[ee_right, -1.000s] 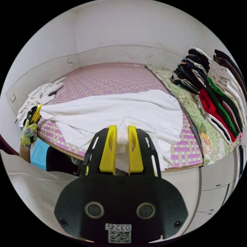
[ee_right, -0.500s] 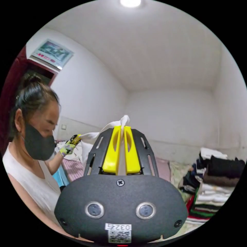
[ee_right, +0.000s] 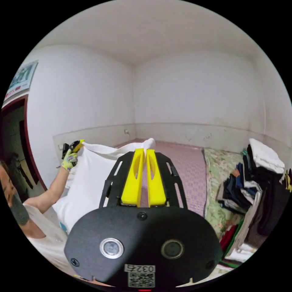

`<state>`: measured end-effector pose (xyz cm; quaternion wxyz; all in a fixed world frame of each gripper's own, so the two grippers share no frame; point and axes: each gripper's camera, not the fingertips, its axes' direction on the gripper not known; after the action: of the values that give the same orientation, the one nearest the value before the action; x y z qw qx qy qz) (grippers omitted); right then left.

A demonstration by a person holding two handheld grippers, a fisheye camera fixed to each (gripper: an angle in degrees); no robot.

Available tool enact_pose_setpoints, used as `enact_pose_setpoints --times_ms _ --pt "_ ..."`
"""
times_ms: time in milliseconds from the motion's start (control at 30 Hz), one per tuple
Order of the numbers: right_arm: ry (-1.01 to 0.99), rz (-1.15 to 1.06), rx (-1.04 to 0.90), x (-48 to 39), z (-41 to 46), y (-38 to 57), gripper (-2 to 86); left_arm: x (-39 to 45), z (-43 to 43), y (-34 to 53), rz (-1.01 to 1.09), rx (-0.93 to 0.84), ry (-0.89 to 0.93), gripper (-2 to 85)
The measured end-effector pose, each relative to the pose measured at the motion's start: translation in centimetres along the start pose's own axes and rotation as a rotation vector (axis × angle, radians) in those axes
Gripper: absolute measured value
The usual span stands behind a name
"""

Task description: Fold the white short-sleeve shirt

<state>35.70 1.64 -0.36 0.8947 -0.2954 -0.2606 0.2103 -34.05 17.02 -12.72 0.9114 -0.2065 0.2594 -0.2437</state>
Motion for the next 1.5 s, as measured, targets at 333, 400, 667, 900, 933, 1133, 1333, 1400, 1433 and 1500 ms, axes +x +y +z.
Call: enact_pose_setpoints --times_ms 333,400,667,900,933,1133,1333,1400,1433,1500 --pt "-0.019 -0.314 0.138 -6.3 -7.4 9.9 -1.0 4.2 -6.5 7.4 0.167 -0.005 0.202 -1.6" --pt "-0.015 -0.28 0.049 -5.3 -6.4 15.4 -0.9 1.5 -7.9 12.5 0.086 -0.078 0.114 -1.6" --pt "-0.139 0.201 -0.335 2.0 0.0 36.1 -0.2 -10.5 -11.8 33.8 -0.483 -0.299 -0.231 -1.4" --pt "-0.188 0.398 -0.315 6.4 -2.9 38.3 9.8 -7.9 -11.4 32.2 -0.434 -0.364 -0.37 4.0" --pt "-0.187 0.414 -0.282 6.9 -3.7 38.1 9.9 -7.0 -11.4 31.5 -0.388 -0.344 -0.38 4.1" --pt "-0.206 0.414 -0.309 6.9 -3.5 37.1 10.3 -4.2 -8.3 30.3 -0.218 -0.413 -0.359 4.6" --pt "-0.228 0.435 -0.37 7.1 -3.0 38.1 10.7 -1.0 -4.3 29.4 0.009 -0.566 -0.407 6.0" --pt "-0.248 0.449 -0.355 7.4 -3.2 38.3 10.9 0.0 -2.7 29.0 0.074 -0.618 -0.385 6.6" --pt "-0.256 0.456 -0.341 7.6 -3.4 38.3 11.0 0.5 -1.4 28.8 0.104 -0.663 -0.355 7.3" --pt "-0.264 0.468 -0.335 7.9 -3.5 38.3 11.0 1.0 0.6 28.9 0.133 -0.757 -0.328 7.9"
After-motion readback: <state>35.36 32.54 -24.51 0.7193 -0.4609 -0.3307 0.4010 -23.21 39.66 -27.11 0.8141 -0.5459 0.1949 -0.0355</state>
